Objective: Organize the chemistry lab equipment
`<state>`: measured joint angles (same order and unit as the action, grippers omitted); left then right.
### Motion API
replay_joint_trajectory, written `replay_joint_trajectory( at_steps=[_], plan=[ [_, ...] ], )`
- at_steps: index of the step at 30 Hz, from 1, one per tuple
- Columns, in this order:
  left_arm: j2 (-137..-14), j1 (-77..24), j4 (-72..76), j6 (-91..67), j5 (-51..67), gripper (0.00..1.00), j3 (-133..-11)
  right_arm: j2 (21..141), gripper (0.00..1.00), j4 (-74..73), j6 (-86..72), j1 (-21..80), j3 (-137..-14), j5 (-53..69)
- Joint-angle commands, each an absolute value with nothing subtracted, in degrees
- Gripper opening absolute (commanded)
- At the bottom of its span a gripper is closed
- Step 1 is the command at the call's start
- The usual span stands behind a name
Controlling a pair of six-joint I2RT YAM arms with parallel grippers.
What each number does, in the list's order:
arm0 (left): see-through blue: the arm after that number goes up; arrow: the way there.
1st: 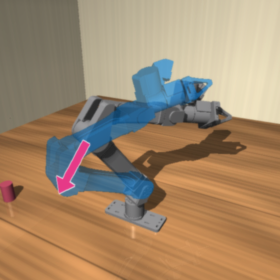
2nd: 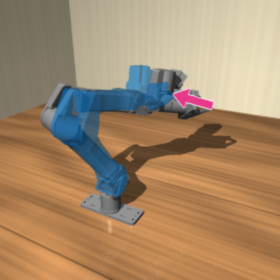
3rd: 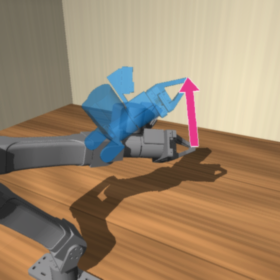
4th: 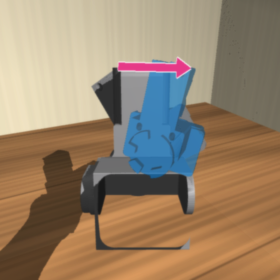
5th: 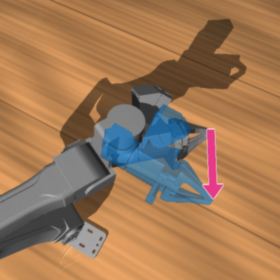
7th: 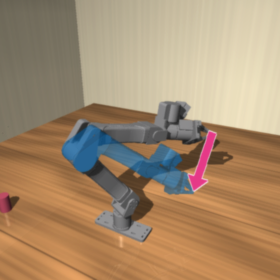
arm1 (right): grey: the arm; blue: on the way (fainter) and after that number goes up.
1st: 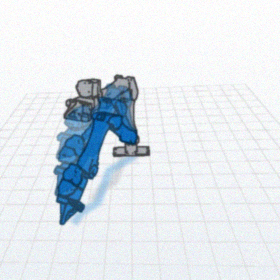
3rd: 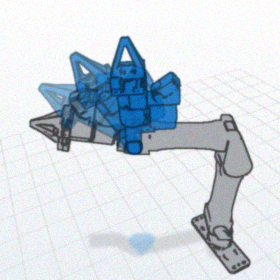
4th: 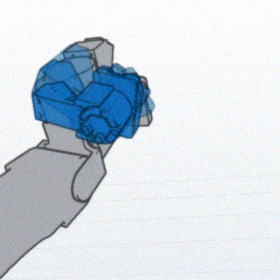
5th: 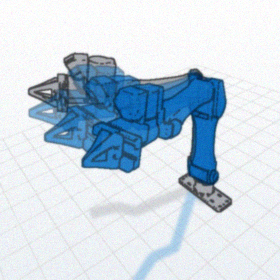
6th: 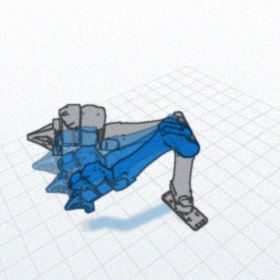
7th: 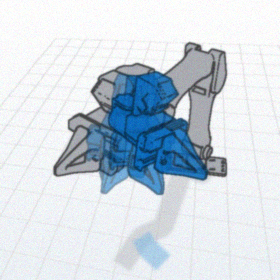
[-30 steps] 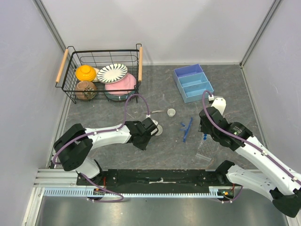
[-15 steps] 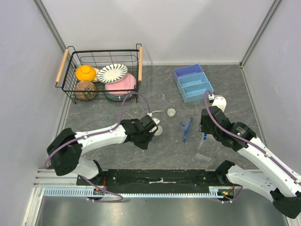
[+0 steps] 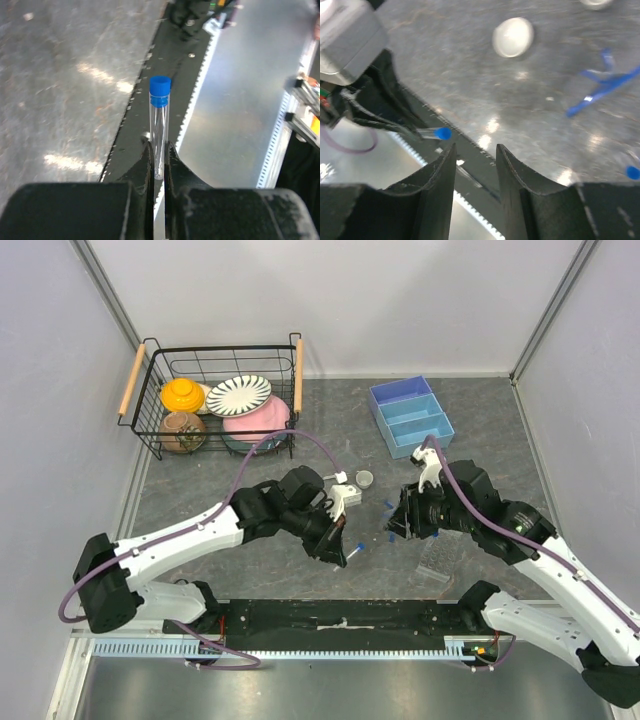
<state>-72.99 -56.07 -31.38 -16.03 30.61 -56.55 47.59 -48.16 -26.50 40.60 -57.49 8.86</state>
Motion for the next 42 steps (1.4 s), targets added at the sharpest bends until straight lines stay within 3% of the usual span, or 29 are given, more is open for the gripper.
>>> replay_joint_trajectory(
  at_steps=[1, 5, 15, 42],
  plan=[
    [-68.47, -56.34, -23.39, -12.74, 45.43, 0.02, -54.76, 47.02, 0.44, -39.3, -26.97, 40.43, -54.6, 28.81],
    [-65.66, -56.34, -17.77, -13.71, 51.58, 0.02, -52.21, 45.53, 0.44, -33.32, -30.75, 40.52, -51.68, 37.34],
    [-62.49, -56.34, -13.98, -15.38, 53.96, 0.02, -50.19, 41.66, 0.47, -28.3, -36.73, 40.69, -49.4, 40.6],
    [-64.95, -55.63, -12.13, -15.2, 53.09, 0.02, -53.7, 39.73, 0.42, -22.5, -42.45, 45.53, -46.14, 38.94]
  ],
)
